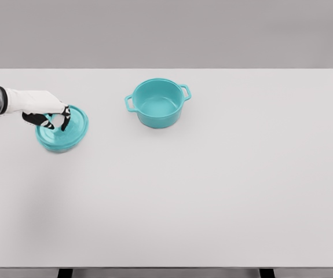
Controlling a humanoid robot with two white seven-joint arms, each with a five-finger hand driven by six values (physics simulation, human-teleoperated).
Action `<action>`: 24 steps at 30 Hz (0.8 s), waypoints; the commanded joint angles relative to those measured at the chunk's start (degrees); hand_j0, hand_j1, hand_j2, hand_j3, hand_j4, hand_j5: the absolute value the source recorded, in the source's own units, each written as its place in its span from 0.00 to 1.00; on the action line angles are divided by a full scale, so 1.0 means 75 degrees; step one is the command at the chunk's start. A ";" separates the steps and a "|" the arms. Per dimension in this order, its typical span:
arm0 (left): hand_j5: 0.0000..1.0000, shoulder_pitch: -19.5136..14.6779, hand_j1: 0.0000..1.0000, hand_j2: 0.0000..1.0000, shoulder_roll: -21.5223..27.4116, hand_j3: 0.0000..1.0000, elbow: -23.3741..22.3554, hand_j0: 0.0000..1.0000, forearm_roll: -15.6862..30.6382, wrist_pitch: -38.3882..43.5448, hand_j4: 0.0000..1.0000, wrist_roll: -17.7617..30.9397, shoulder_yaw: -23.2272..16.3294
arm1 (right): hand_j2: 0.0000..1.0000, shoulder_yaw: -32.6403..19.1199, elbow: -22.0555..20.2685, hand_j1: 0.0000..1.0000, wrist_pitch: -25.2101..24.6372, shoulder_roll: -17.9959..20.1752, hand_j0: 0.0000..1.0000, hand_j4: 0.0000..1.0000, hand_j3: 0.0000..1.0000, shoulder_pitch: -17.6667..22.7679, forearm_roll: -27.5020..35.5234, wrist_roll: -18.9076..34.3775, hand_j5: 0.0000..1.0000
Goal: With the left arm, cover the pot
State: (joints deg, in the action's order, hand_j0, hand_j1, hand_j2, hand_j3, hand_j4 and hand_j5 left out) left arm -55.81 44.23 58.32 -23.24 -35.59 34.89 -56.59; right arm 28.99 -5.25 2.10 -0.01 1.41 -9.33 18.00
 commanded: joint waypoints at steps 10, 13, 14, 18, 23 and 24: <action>0.35 -0.0269 0.35 0.35 -0.0085 0.35 0.0181 0.35 0.0169 0.0078 0.35 0.0014 0.0034 | 1.00 0.0002 -0.0003 1.00 0.0001 0.0001 1.00 1.00 1.00 0.0012 0.0002 0.0002 1.00; 0.35 -0.0398 0.35 0.35 -0.0108 0.35 0.0368 0.35 0.0228 0.0078 0.35 0.0014 0.0022 | 1.00 0.0002 0.0008 1.00 0.0001 0.0001 1.00 1.00 1.00 0.0012 0.0002 0.0002 1.00; 0.35 -0.0468 0.35 0.35 -0.0108 0.35 0.0462 0.35 0.0240 0.0078 0.35 0.0014 0.0022 | 1.00 0.0002 -0.0004 1.00 0.0001 0.0001 1.00 1.00 1.00 0.0012 0.0002 0.0002 1.00; 0.35 -0.0679 0.35 0.35 -0.0296 0.35 0.0732 0.35 0.0731 0.0078 0.35 0.0014 -0.0013 | 1.00 0.0002 0.0008 1.00 0.0001 0.0001 1.00 1.00 1.00 0.0012 0.0002 0.0002 1.00; 0.36 -0.0925 0.36 0.36 -0.0565 0.36 0.0732 0.36 0.1130 0.0078 0.36 0.0014 -0.0013 | 1.00 0.0002 -0.0004 1.00 0.0001 0.0001 1.00 1.00 1.00 0.0012 0.0002 0.0002 1.00; 0.36 -0.0961 0.36 0.36 -0.0624 0.36 0.0732 0.36 0.1130 0.0078 0.36 0.0014 -0.0013 | 1.00 0.0002 0.0008 1.00 0.0001 0.0001 1.00 1.00 1.00 0.0012 0.0002 0.0002 1.00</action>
State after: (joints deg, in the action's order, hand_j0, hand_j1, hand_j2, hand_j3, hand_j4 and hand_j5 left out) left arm -63.28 40.42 63.66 -16.13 -35.22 34.79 -56.73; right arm 28.99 -5.24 2.10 -0.01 1.49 -9.33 18.00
